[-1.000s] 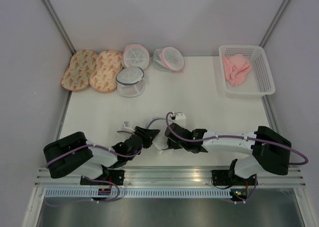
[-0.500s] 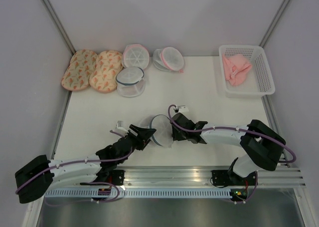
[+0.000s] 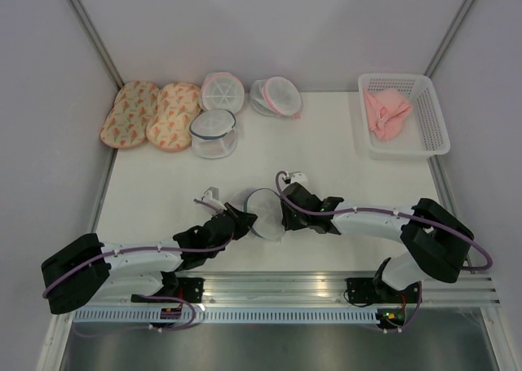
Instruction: Unzip the laundry bag and remove the bra
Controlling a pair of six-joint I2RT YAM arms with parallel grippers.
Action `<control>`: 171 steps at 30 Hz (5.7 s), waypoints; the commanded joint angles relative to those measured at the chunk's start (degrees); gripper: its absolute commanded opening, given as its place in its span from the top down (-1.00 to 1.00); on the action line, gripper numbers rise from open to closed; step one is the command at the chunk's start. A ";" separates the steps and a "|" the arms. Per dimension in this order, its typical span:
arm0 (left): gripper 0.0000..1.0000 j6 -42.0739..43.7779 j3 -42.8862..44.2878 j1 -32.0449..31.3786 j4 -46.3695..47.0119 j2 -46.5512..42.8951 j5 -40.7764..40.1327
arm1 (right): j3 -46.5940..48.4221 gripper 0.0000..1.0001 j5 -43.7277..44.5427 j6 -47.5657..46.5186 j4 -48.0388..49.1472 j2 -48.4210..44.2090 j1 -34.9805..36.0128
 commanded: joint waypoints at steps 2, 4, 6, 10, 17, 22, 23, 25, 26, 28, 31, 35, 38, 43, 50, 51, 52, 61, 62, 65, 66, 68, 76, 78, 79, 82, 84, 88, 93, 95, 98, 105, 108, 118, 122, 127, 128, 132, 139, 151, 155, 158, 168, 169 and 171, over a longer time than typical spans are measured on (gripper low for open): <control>0.95 4.14 1.65 -0.09 -0.22 0.74 -1.02 | -0.34 0.15 -3.19 -1.77 0.06 -6.07 -0.10; 0.96 3.79 1.21 -0.09 -0.04 -0.49 -1.98 | -1.04 -0.07 -4.16 -1.77 0.15 -10.09 -0.10; 0.95 2.13 0.51 -0.09 -0.83 -1.98 -3.47 | -1.22 -0.25 -5.39 -1.77 -0.29 -13.10 -0.10; 0.96 -8.49 -1.86 -0.09 -4.87 -4.53 -6.73 | -1.65 -0.29 -6.01 -0.63 -2.13 -21.17 0.60; 0.96 -21.96 -4.42 0.09 0.83 -6.38 -8.31 | -7.10 -0.17 -4.60 4.10 2.51 -24.97 3.85; 0.95 -29.50 -7.05 0.97 5.23 -7.52 -8.23 | -11.40 -0.04 -2.06 7.80 8.05 -26.64 7.53; 0.95 -30.57 -7.58 1.23 5.32 -8.31 -8.31 | -12.20 0.00 -1.71 8.42 8.76 -26.99 7.81; 0.95 -32.15 -8.90 2.20 6.46 -9.10 -8.31 | -14.56 0.02 -1.27 9.91 11.04 -28.13 8.68; 0.96 -32.51 -9.34 2.46 6.55 -9.72 -7.53 | -15.19 0.03 -1.00 10.18 12.53 -28.23 8.77; 0.95 -33.65 -9.60 3.08 6.81 -10.07 -6.47 | -16.68 0.03 -0.48 10.18 14.38 -28.14 8.95; 0.95 -34.88 -10.31 3.25 8.91 -9.81 -4.36 | -17.39 0.03 0.75 9.66 17.46 -26.74 8.86; 0.95 -36.64 -11.36 3.17 12.34 -9.02 -1.90 | -16.60 0.02 0.41 8.43 21.33 -22.87 8.78; 0.95 -37.43 -11.98 3.25 13.93 -8.93 -0.23 | -15.90 0.02 -0.30 7.28 24.31 -19.89 8.69; 0.95 -38.93 -13.65 3.60 16.48 -9.46 0.91 | -15.19 0.03 -1.18 6.58 26.69 -16.63 8.34; 0.95 -37.00 -13.82 4.57 16.31 -11.13 5.39 | -15.37 0.10 0.32 5.17 25.20 -18.03 7.37; 0.96 -36.47 -14.96 4.92 15.26 -11.74 5.83 | -15.11 0.11 0.67 4.91 24.24 -18.90 7.20; 0.95 -36.12 -15.14 5.01 15.17 -12.09 6.18 | -15.10 0.12 1.10 4.47 23.71 -19.35 7.28; 0.95 -29.00 -19.18 8.79 9.73 -20.60 13.65 | -13.00 0.71 6.46 2.36 12.73 -24.62 6.93; 0.95 -28.39 -19.62 9.14 7.37 -21.66 14.27 | -12.82 0.83 6.99 2.27 11.76 -25.23 6.93; 0.95 -25.14 -20.06 10.28 1.57 -26.84 16.38 | -11.94 0.99 8.05 1.92 7.72 -26.73 6.76; 0.95 -23.04 -20.06 10.98 0.24 -28.25 16.82 | -11.50 0.99 8.40 1.66 6.23 -27.43 6.75; 0.95 -21.27 -20.32 12.04 -2.31 -32.02 18.57 | -10.98 0.99 9.37 1.57 4.29 -27.79 6.75; 0.95 -14.05 -20.51 17.05 -7.50 -34.77 25.43 | -10.01 0.98 8.50 -0.53 -0.20 -28.58 6.58; 0.95 -15.10 -21.12 17.05 -6.64 -34.07 25.35 | -10.01 0.75 3.68 -1.68 0.93 -28.93 6.40; 0.95 -15.37 -21.21 17.05 -5.59 -33.72 25.17 | -10.09 0.46 1.66 -2.55 1.64 -29.10 6.40; 0.95 -15.37 -20.42 17.05 -4.97 -32.93 24.12 | -10.88 0.11 -6.87 -3.61 4.80 -30.42 6.49; 0.95 -15.46 -20.07 17.14 -4.44 -32.58 23.59 | -11.41 0.04 -11.09 -3.62 6.65 -31.13 6.40; 0.95 -15.99 -19.27 17.14 -3.03 -30.74 22.98 | -12.29 0.03 -14.45 -3.09 8.94 -30.78 6.67; 0.95 -17.22 -19.45 17.14 -0.31 -28.36 23.15 | -13.70 0.03 -15.33 -1.86 14.03 -27.53 7.89; 0.95 -17.66 -19.36 17.14 0.31 -27.66 23.24 | -13.52 0.04 -15.07 -1.95 15.26 -25.08 8.33; 0.95 -18.36 -19.36 17.14 1.36 -27.30 23.24 | -13.52 0.06 -13.75 -2.30 15.79 -22.35 8.86; 0.95 -18.36 -18.84 17.14 1.72 -27.13 24.55 | -12.91 0.13 -8.74 -3.70 15.53 -20.14 8.86; 0.95 -18.36 -18.92 17.14 1.63 -26.77 25.43 | -11.77 0.15 -6.20 -4.58 15.01 -19.35 8.95; 0.95 -18.63 -19.36 17.14 1.81 -26.95 27.02 | -10.45 0.33 -1.88 -4.59 20.01 -15.48 8.78; 0.95 -18.54 -19.45 17.14 1.89 -26.86 27.37 | -10.36 0.77 -0.74 -4.06 20.19 -15.92 8.86; 0.95 -17.05 -19.45 17.23 1.54 -26.69 27.98 | -10.27 0.99 2.24 -4.23 13.61 -18.91 8.86; 0.95 -16.78 -19.36 17.23 1.37 -26.69 28.25 | -10.18 0.99 3.73 -4.32 12.29 -19.43 8.86; 0.95 -14.50 -19.71 17.49 1.02 -26.07 30.79 | -7.90 0.99 9.36 -4.06 -0.86 -21.02 8.86; 0.95 -5.90 -17.70 18.90 1.54 -23.45 35.89 | -4.12 0.99 17.63 -2.12 -13.02 -22.16 8.86; 0.81 20.13 4.96 25.13 20.06 11.35 61.11 | -3.85 0.99 13.86 -2.91 -14.70 -27.61 8.86; -0.03 19.69 11.04 26.80 26.23 20.59 60.95 | -4.29 0.99 12.19 -2.74 -15.58 -30.42 8.86; -0.32 20.57 16.40 26.98 24.14 23.23 59.37 | -5.26 0.99 11.66 -2.30 -14.97 -31.13 8.78; -0.41 19.17 14.93 27.25 -6.67 3.69 36.62 | -6.67 0.99 3.22 -1.33 -5.92 -26.39 8.78; -0.42 18.73 14.05 27.25 -8.98 1.20 33.81 | -6.58 0.99 2.43 -1.77 -4.17 -25.60 8.78; -0.53 17.77 11.24 27.25 -13.72 -5.81 32.39 | -6.40 0.99 0.68 -2.21 -1.88 -24.89 8.78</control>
